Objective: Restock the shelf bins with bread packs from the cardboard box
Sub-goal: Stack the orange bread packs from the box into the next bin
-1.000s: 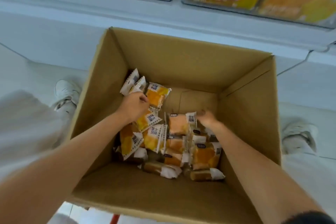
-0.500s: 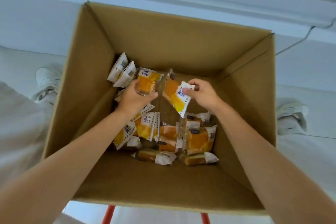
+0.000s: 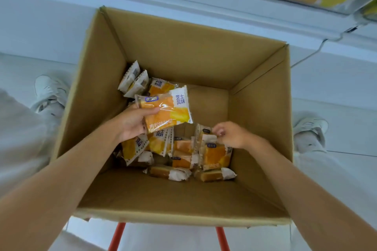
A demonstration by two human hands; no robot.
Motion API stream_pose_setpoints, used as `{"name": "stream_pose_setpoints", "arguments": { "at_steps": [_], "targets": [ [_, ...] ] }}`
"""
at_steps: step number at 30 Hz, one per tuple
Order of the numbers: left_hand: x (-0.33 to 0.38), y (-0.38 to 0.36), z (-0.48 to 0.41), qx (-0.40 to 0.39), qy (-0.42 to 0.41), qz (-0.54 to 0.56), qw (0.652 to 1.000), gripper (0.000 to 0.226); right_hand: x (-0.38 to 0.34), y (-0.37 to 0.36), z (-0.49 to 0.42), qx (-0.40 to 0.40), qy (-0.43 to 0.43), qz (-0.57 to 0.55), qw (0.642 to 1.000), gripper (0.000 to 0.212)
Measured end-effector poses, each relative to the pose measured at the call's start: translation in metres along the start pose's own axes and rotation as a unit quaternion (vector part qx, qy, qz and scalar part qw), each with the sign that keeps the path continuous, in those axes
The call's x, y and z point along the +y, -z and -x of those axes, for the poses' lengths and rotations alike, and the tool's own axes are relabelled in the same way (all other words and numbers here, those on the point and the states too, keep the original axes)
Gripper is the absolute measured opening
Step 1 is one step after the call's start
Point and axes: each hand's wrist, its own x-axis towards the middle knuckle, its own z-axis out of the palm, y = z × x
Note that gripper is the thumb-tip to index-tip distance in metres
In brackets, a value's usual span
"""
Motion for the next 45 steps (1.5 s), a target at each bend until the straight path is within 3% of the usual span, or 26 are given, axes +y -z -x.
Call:
{"name": "stream_pose_setpoints", "arguments": {
  "at_steps": [2,4,8,10,13,16,21,23,25,27,28,30,32,34,37,41,43,45],
  "targets": [
    [-0.003,0.002,-0.002,0.007,-0.003,0.002,1.000,0.046,0.009,-0.018,-0.011,-0.034,-0.028,0.091,0.995,0.051],
    [-0.006,0.000,-0.001,0.027,-0.009,0.000,1.000,0.031,0.017,-0.034,-0.022,-0.017,-0.040,0.143,0.989,0.055],
    [-0.010,0.000,-0.004,0.057,-0.024,-0.005,0.998,0.029,0.019,-0.045,-0.030,0.032,-0.020,0.252,0.967,0.028],
    [-0.011,0.000,-0.004,0.066,-0.036,-0.014,0.997,0.034,0.017,-0.043,-0.028,0.056,0.016,0.206,0.977,0.014],
    [-0.009,-0.002,-0.005,0.076,-0.055,-0.056,0.994,0.036,0.002,-0.034,-0.021,0.053,0.071,0.056,0.995,0.015],
    [-0.003,-0.008,-0.003,0.071,-0.078,-0.096,0.990,0.031,-0.034,-0.016,-0.012,0.062,0.149,-0.069,0.984,0.018],
    [0.024,-0.035,0.020,-0.032,-0.122,-0.290,0.949,0.076,-0.117,0.024,0.014,0.143,0.300,-0.030,0.943,0.016],
    [0.038,-0.046,0.030,-0.059,-0.136,-0.321,0.935,0.058,-0.139,0.037,0.028,0.167,0.328,-0.037,0.929,0.011],
    [0.049,-0.048,0.038,-0.064,-0.155,-0.270,0.948,0.032,-0.146,0.049,0.045,0.226,0.320,-0.072,0.917,0.008],
    [0.060,-0.047,0.047,-0.045,-0.162,-0.209,0.963,0.046,-0.139,0.065,0.062,0.314,0.265,-0.099,0.906,0.040],
    [0.066,-0.048,0.051,-0.040,-0.166,-0.180,0.969,0.055,-0.135,0.073,0.071,0.318,0.225,-0.126,0.912,0.064],
    [0.081,-0.058,0.065,-0.051,-0.178,-0.131,0.974,0.053,-0.132,0.081,0.090,0.215,0.167,-0.233,0.934,0.096],
    [0.098,-0.078,0.081,-0.063,-0.200,-0.116,0.971,0.041,-0.136,0.085,0.104,0.093,0.180,-0.363,0.909,0.075],
    [0.116,-0.101,0.096,-0.059,-0.243,-0.139,0.958,0.040,-0.147,0.092,0.119,0.083,0.213,-0.438,0.869,0.046],
    [0.142,-0.128,0.117,0.015,-0.332,-0.191,0.924,0.053,-0.159,0.115,0.145,0.121,0.257,-0.450,0.847,0.049],
    [0.181,-0.153,0.148,0.079,-0.434,-0.286,0.850,0.027,-0.176,0.159,0.181,0.095,0.274,-0.470,0.834,0.028],
    [0.206,-0.162,0.161,0.105,-0.471,-0.343,0.806,0.037,-0.184,0.179,0.187,0.134,0.279,-0.473,0.825,0.022],
    [0.233,-0.169,0.166,0.127,-0.477,-0.380,0.782,0.051,-0.191,0.198,0.186,0.162,0.275,-0.473,0.821,0.025]
  ]
}}
